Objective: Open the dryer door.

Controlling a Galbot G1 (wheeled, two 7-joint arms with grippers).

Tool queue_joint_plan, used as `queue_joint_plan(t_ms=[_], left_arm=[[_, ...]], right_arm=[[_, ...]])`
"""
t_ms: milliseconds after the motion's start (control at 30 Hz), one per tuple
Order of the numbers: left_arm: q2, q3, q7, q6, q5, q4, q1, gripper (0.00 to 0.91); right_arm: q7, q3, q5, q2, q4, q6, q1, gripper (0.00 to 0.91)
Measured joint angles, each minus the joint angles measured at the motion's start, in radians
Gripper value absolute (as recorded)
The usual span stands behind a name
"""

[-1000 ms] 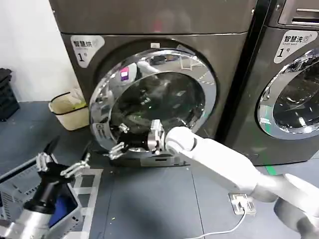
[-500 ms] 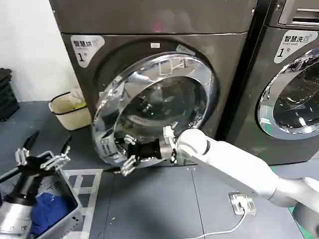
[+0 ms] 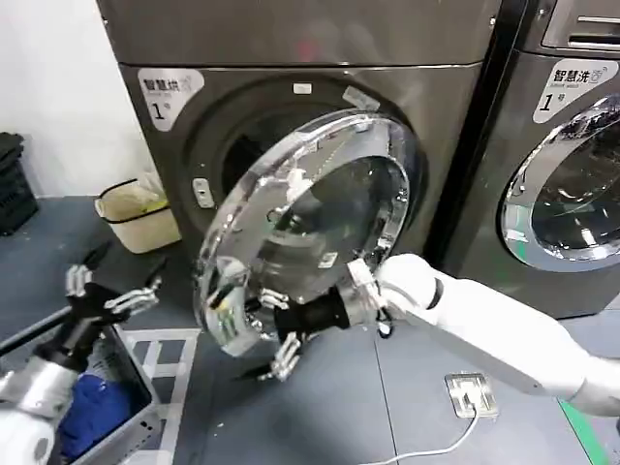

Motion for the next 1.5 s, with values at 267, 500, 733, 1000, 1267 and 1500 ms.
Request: queue_joint_plan(t_ms=[267,500,733,1000,1267,1500], left_arm=[[0.189,0.179,0.066,-0.004,-0.031,0.072,-0.132,0.907],[0.322,0.334,0.119,-0.016,-0.029,0.113,-0.267,0.907],[0.344,0.493,0.148,-0.023,-0.029,0.145,-0.384,0.907],[0.310,0.635,0.152,-0.025,-0.019,0.155,-0.499,0.907],[0.248,0.745,0.143,-0.025,0.006,0.155,-0.574,0.907],[0.204,0.817,0.143,-0.028,0.012,0.153,-0.622,0.907]], right_arm=[[-0.092,0.045,-0.030,-0.082,0.029,0.028,-0.018,0.907],[-0.106,0.175,-0.059,-0.203,0.066,0.060,-0.123,0.907],[-0.111,0.511,-0.089,-0.371,0.120,0.145,-0.443,0.907],[-0.107,1.039,-0.092,-0.426,0.108,0.274,-0.969,0.907],[0.031,1.564,-0.129,-0.314,0.089,0.376,-1.468,0.907],[0.155,1.923,-0.175,-0.106,0.071,0.436,-1.737,0.907]])
